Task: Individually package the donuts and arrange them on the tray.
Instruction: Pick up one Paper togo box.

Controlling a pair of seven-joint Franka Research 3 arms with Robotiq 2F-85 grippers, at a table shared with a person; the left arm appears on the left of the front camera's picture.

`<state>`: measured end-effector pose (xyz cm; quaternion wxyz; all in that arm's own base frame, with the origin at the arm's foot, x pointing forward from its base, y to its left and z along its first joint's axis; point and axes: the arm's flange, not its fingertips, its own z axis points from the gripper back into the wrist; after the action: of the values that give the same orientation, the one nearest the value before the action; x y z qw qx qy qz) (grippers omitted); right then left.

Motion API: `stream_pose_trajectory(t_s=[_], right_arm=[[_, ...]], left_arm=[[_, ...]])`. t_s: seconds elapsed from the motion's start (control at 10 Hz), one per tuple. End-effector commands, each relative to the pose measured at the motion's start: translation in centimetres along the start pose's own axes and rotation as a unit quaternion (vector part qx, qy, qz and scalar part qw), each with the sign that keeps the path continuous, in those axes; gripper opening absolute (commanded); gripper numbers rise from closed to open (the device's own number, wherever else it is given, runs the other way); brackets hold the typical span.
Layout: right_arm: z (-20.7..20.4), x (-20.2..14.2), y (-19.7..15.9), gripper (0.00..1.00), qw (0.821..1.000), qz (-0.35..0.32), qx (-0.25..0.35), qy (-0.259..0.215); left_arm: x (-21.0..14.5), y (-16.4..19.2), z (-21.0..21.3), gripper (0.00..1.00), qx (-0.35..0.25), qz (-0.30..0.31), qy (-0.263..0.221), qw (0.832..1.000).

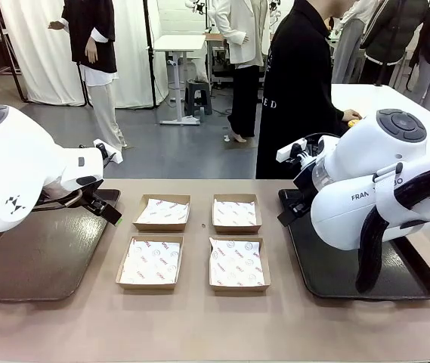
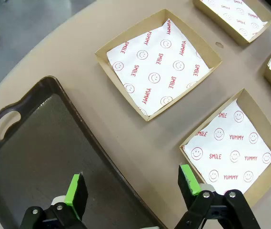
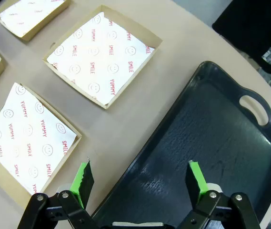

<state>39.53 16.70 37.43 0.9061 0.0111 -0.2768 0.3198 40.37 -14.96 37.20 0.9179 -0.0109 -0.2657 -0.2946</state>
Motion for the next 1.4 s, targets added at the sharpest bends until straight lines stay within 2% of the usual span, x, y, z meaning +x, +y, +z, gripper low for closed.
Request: stream_pose_trajectory(t_s=[0.0, 0.2, 0.3, 0.5, 0.7, 0.9, 1.0, 1.1, 1.2, 1.3], right_arm=[[0.0, 0.0, 0.0, 1.00, 1.000, 0.000, 0.000, 0.000], [0.0, 0.0, 0.0, 1.00, 1.000, 0.000, 0.000, 0.000], [0.8, -2.1, -0.4, 1.00, 0.999, -0.001, -0.014, 0.036], [5.2, -6.8, -0.5, 1.00, 0.996, -0.030, -0.013, 0.087], [11.2, -10.7, 1.9, 1.00, 0.989, -0.018, -0.037, 0.145], [15.0, -13.7, 4.5, 1.00, 0.982, 0.003, -0.031, 0.188], [15.9, -15.1, 5.3, 1.00, 0.979, 0.012, -0.033, 0.202], [16.0, -15.6, 4.9, 1.00, 0.981, 0.001, -0.037, 0.191], [15.2, -15.3, 3.9, 1.00, 0.979, 0.005, -0.092, 0.180], [18.1, -4.8, 1.9, 1.00, 0.978, 0.006, -0.036, 0.205]], left_arm=[[0.0, 0.0, 0.0, 1.00, 0.000, 0.000, 0.000, 1.000], [0.0, 0.0, 0.0, 1.00, 0.000, 0.000, 0.000, 1.000], [-2.1, 0.0, 1.2, 1.00, -0.006, -0.016, 0.008, 1.000], [-6.8, 0.0, 5.6, 1.00, -0.050, -0.057, 0.019, 0.997], [-11.0, -0.3, 11.1, 1.00, -0.075, -0.096, 0.072, 0.990], [-13.6, -0.9, 14.5, 1.00, -0.091, -0.119, 0.128, 0.980], [-15.0, -1.1, 15.6, 1.00, -0.094, -0.125, 0.143, 0.977], [-15.3, -0.8, 15.5, 1.00, -0.089, -0.103, 0.132, 0.982], [-14.6, -0.6, 14.7, 1.00, -0.044, -0.091, 0.098, 0.990], [-5.7, 2.3, 17.0, 1.00, -0.103, -0.101, 0.144, 0.979]])
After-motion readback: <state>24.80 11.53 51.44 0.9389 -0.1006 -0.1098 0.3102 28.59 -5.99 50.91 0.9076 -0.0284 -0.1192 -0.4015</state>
